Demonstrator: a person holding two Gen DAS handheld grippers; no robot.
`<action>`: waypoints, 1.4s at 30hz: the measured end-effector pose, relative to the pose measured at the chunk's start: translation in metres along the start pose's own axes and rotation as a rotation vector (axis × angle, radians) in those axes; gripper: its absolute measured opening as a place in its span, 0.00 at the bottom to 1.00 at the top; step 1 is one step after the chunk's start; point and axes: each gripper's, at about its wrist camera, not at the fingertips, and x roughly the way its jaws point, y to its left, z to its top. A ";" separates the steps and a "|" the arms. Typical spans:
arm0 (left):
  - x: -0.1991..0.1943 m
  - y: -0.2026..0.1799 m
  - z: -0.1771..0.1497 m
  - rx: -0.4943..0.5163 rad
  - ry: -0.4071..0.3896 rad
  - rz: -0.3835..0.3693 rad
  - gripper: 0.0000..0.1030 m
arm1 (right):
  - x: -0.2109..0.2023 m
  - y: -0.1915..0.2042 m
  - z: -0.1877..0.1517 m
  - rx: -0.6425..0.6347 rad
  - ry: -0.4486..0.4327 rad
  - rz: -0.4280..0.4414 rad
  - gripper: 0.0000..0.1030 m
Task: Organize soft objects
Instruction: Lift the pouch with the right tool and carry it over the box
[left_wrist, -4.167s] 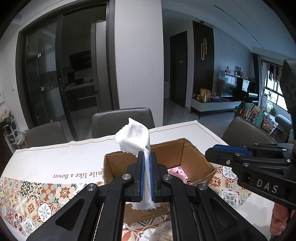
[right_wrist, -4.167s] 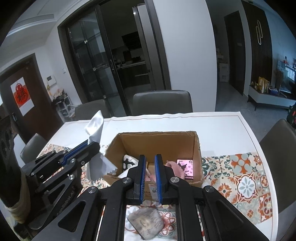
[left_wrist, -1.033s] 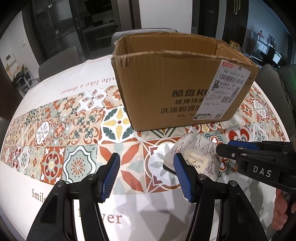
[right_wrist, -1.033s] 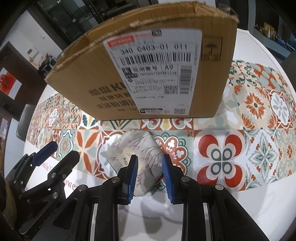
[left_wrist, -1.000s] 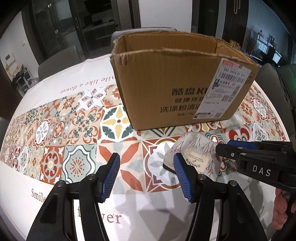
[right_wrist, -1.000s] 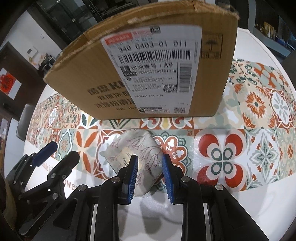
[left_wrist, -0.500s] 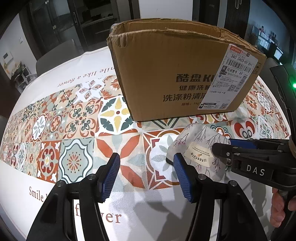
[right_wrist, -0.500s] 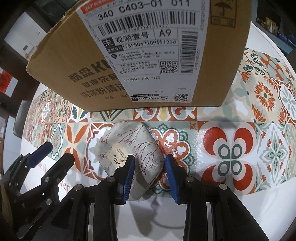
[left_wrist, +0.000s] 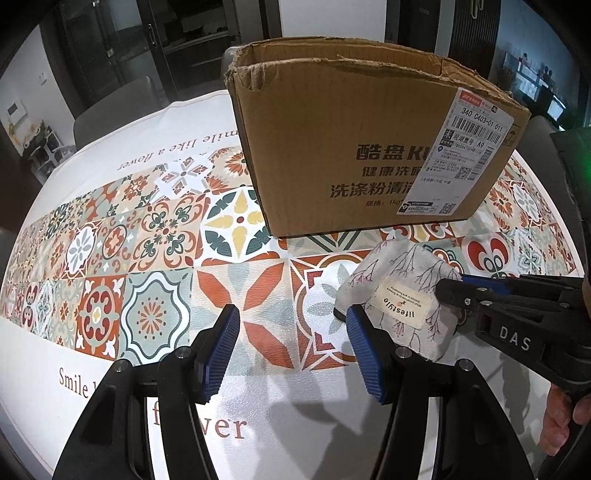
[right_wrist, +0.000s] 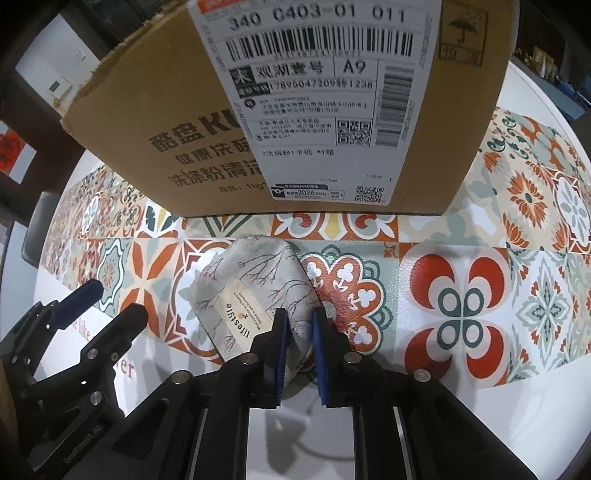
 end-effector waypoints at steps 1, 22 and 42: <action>-0.001 0.000 0.000 -0.001 -0.002 0.000 0.57 | -0.002 0.001 -0.001 -0.001 -0.008 -0.001 0.12; -0.037 0.002 0.000 0.005 -0.089 -0.038 0.59 | -0.070 0.021 -0.019 -0.026 -0.157 -0.004 0.11; -0.097 0.004 0.024 0.039 -0.261 -0.089 0.60 | -0.145 0.041 -0.020 -0.035 -0.364 -0.041 0.11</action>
